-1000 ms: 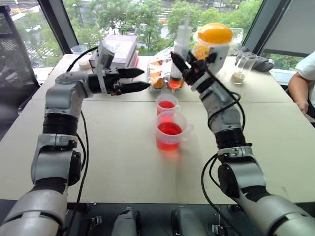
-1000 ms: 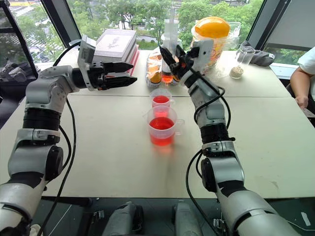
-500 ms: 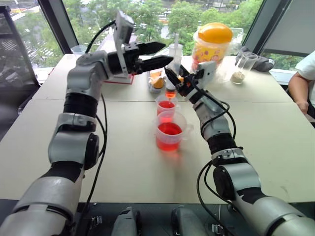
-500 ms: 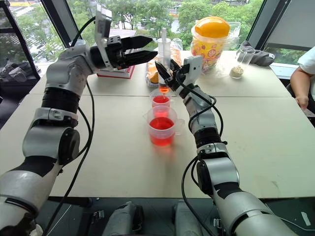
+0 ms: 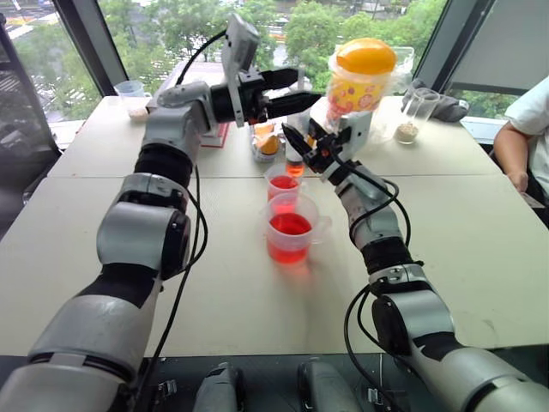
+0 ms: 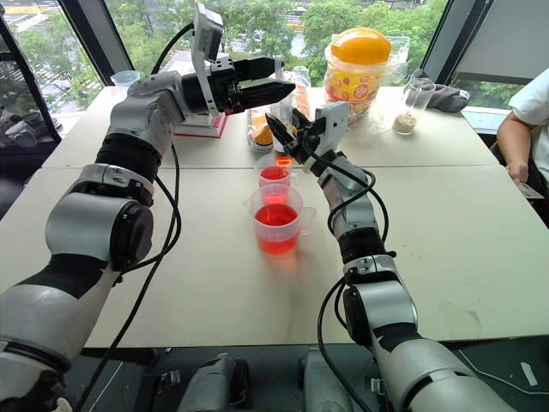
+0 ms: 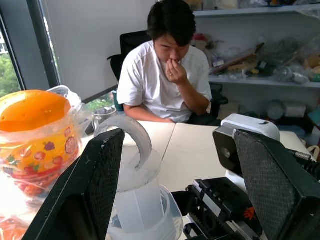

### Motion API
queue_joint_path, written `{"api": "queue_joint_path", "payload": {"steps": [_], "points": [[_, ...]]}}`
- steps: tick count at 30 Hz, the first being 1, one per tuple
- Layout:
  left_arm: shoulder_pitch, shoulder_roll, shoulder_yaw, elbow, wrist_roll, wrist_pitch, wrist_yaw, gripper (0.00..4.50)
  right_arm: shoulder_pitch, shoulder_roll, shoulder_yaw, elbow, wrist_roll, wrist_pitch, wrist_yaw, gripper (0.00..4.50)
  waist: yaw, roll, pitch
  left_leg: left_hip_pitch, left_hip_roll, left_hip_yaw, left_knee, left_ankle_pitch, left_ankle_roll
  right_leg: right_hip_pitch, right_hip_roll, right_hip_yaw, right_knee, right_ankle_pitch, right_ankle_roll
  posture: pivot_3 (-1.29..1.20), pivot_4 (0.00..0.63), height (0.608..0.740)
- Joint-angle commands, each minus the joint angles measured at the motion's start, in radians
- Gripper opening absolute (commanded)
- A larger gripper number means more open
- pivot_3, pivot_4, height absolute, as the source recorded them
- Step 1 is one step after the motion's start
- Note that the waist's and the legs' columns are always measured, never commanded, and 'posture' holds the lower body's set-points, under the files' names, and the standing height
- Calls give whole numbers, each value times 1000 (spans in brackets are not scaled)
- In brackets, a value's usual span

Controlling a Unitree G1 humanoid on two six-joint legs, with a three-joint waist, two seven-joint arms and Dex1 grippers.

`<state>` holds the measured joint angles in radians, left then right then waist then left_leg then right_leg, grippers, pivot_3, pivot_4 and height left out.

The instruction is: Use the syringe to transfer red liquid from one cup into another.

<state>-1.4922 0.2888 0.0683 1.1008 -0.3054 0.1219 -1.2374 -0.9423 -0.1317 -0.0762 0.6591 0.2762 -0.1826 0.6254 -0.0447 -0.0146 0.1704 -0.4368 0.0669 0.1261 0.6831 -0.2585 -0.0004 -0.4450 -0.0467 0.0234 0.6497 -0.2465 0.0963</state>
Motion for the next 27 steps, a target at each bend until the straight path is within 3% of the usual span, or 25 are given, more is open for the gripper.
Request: {"api": "queue_joint_path", "payload": {"steps": [1,2,8,27], "points": [[-43,-9,21,13,5,-6,-16,3047,-19,7,7,-76,0,-15,9,1446,0,0,0,0,0,0,0,0,0,0,0,0,0,0,0,0,150,740],[-44,-11,22,18,7,-6,-20,2802,-19,6,9,-77,-2,-14,10,1446,0,0,0,0,0,0,0,0,0,0,0,0,0,0,0,0,150,740],[-49,-15,28,35,23,-12,-39,45,-29,3,8,-77,-4,-10,15,1446,0,0,0,0,0,0,0,0,0,0,0,0,0,0,0,0,150,740],[14,4,4,45,98,-53,-38,45,-76,-9,-19,-291,58,206,3,1446,0,0,0,0,0,0,0,0,0,0,0,0,0,0,0,0,150,740]]}}
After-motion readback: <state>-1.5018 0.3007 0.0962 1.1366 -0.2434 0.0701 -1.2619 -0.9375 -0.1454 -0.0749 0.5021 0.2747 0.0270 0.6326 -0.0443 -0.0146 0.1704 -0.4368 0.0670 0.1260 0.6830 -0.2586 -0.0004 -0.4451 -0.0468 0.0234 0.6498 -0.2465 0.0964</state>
